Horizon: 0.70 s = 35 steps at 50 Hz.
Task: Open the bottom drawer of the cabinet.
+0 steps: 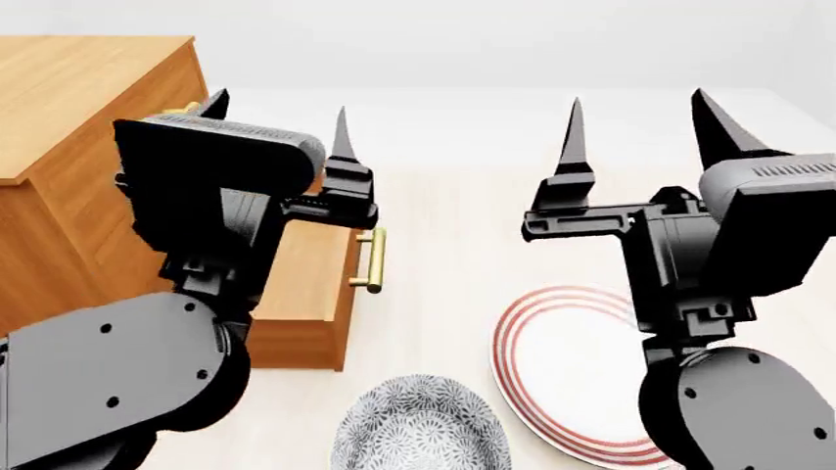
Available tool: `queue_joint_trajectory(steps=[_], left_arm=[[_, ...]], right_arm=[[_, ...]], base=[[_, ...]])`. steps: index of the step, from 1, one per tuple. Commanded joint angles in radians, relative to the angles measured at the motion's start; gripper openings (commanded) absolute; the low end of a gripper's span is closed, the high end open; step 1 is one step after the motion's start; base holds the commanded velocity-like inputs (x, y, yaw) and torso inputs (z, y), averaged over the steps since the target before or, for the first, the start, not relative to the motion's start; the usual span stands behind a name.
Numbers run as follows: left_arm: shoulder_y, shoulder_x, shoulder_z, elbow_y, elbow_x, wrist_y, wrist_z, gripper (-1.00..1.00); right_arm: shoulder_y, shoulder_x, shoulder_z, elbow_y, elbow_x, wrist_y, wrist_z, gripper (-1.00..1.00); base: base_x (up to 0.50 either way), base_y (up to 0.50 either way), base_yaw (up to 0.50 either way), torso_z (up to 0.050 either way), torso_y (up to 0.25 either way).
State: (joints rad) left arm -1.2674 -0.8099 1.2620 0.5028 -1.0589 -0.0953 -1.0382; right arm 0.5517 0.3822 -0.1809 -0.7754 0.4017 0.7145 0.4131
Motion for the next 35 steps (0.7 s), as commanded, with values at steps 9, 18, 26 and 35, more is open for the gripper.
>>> queue_joint_trajectory(steps=[9,18,26,35], left_arm=[[-0.148,-0.030,-0.062,0.132,-0.014,-0.081,-0.084,1.00],[-0.182,-0.035,-0.080,0.175,-0.008,-0.094,-0.098,1.00],[-0.208,-0.040,-0.084,0.214,0.037,-0.120,-0.123,1.00],[-0.214,-0.046,-0.087,0.238,0.051,-0.127,-0.129,1.00]], right_arm=[[0.233,-0.003,0.019,-0.179,0.086,0.218,0.050,1.00],[0.267,0.017,-0.008,-0.240,0.076,0.199,0.079,1.00],[0.320,0.043,-0.050,-0.265,0.049,0.172,0.109,1.00],[0.389,0.090,-0.075,-0.267,0.135,0.155,0.185,1.00]], base=[[0.00,0.00,0.00,0.000,0.000],[0.00,0.00,0.00,0.000,0.000],[0.00,0.00,0.00,0.000,0.000],[0.00,0.00,0.00,0.000,0.000]])
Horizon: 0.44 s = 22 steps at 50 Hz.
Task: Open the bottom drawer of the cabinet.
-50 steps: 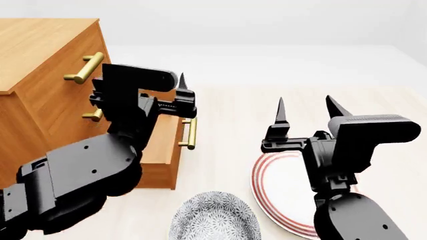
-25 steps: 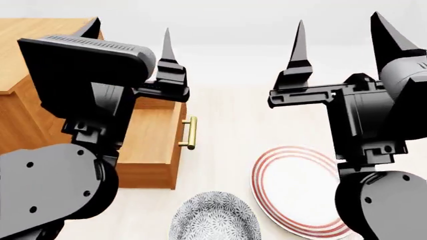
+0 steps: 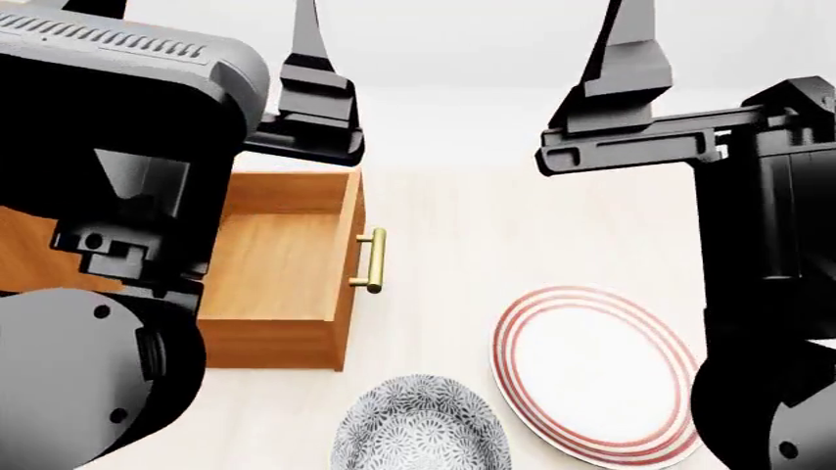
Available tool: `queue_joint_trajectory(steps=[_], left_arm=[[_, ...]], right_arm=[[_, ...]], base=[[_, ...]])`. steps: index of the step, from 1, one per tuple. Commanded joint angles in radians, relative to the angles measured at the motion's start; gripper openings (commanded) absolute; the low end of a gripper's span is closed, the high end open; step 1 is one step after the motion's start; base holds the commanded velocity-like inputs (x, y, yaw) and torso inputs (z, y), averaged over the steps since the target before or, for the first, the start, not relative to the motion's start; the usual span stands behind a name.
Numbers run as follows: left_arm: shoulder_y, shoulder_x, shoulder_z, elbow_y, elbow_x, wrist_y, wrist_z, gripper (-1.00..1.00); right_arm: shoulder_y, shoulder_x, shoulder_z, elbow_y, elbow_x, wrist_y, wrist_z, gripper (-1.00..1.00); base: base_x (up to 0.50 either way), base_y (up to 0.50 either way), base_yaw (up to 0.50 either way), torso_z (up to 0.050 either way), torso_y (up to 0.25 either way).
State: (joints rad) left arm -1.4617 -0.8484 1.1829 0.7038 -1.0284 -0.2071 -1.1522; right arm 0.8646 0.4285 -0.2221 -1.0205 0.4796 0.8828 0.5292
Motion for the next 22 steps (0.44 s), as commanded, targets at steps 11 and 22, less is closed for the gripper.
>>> queue_joint_trajectory(steps=[11,22], left_arm=[[-0.030,-0.013,-0.013,0.065,0.023,-0.025,-0.020,1.00],[-0.022,-0.010,-0.012,0.066,0.029,-0.026,-0.017,1.00]], right_arm=[[0.134,0.072,-0.049,-0.019,0.124,-0.011,0.116,1.00],[0.113,0.103,-0.073,-0.005,0.132,-0.062,0.140,1.00]], base=[[0.00,0.00,0.00,0.000,0.000],[0.00,0.00,0.00,0.000,0.000]])
